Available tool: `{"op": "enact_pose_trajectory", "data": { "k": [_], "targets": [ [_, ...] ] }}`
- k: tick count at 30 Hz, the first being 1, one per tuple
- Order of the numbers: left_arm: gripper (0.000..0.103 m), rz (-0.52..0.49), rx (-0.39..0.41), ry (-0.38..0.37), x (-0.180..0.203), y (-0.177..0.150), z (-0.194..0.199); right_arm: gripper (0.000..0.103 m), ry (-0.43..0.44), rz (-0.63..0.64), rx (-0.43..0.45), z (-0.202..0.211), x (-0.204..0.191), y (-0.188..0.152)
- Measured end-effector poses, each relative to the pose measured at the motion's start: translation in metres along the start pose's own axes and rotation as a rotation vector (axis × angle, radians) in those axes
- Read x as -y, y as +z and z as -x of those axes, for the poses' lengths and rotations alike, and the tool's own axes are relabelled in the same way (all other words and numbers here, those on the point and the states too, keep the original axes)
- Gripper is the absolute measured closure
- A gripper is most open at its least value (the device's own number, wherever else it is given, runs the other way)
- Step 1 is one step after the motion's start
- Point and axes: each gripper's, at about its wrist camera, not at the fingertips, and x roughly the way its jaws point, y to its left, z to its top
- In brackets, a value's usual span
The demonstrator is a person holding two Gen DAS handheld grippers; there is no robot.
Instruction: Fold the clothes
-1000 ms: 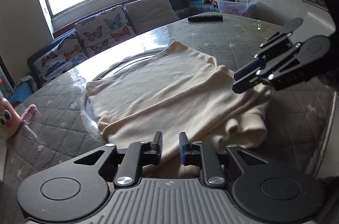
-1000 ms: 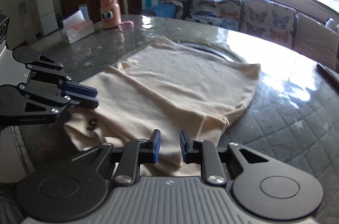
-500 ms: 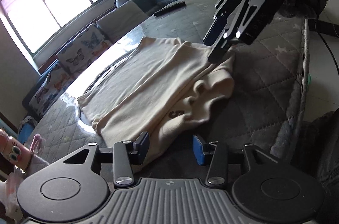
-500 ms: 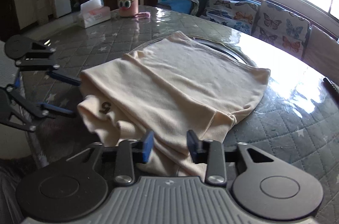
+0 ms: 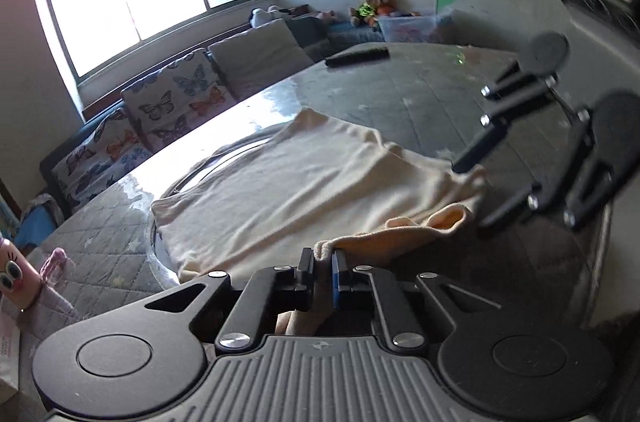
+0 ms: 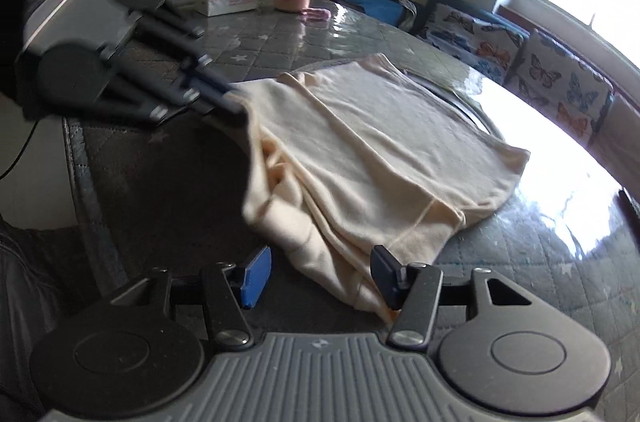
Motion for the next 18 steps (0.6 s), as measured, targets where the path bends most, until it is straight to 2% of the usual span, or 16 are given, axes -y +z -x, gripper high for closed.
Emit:
{"op": "enact_pose_trajectory", "data": {
  "k": [3, 6, 7, 10, 13, 14, 15, 18],
  "targets": [
    [0.094, 0.033, 0.001, -0.009, -0.008, 0.006, -0.006, 0.047, -0.018, 0.027, 0.034, -0.009, -0.003, 0.005],
    [0.094, 0.053, -0.004, -0.009, -0.012, 0.008, -0.010, 0.054, -0.014, 0.012, 0.033, -0.021, 0.000, 0.009],
    [0.094, 0.058, -0.006, -0.011, -0.013, 0.007, -0.010, 0.058, -0.010, -0.003, 0.028, -0.025, 0.003, 0.009],
    [0.092, 0.063, -0.010, -0.019, -0.013, 0.003, -0.007, 0.086, 0.020, -0.083, 0.009, -0.031, 0.016, 0.014],
    [0.088, 0.060, -0.017, -0.014, -0.012, -0.004, -0.001, 0.091, 0.063, -0.170, 0.009, -0.030, 0.029, 0.018],
    [0.081, 0.058, -0.019, -0.012, -0.011, -0.007, 0.002, 0.092, 0.071, -0.190, 0.014, -0.029, 0.034, 0.020],
    [0.067, 0.049, -0.023, -0.004, -0.010, -0.010, 0.004, 0.092, 0.078, -0.205, 0.020, -0.029, 0.038, 0.022],
    [0.062, 0.023, -0.034, 0.018, -0.008, -0.019, 0.009, 0.093, 0.091, -0.241, 0.036, -0.027, 0.046, 0.029]
  ]
}}
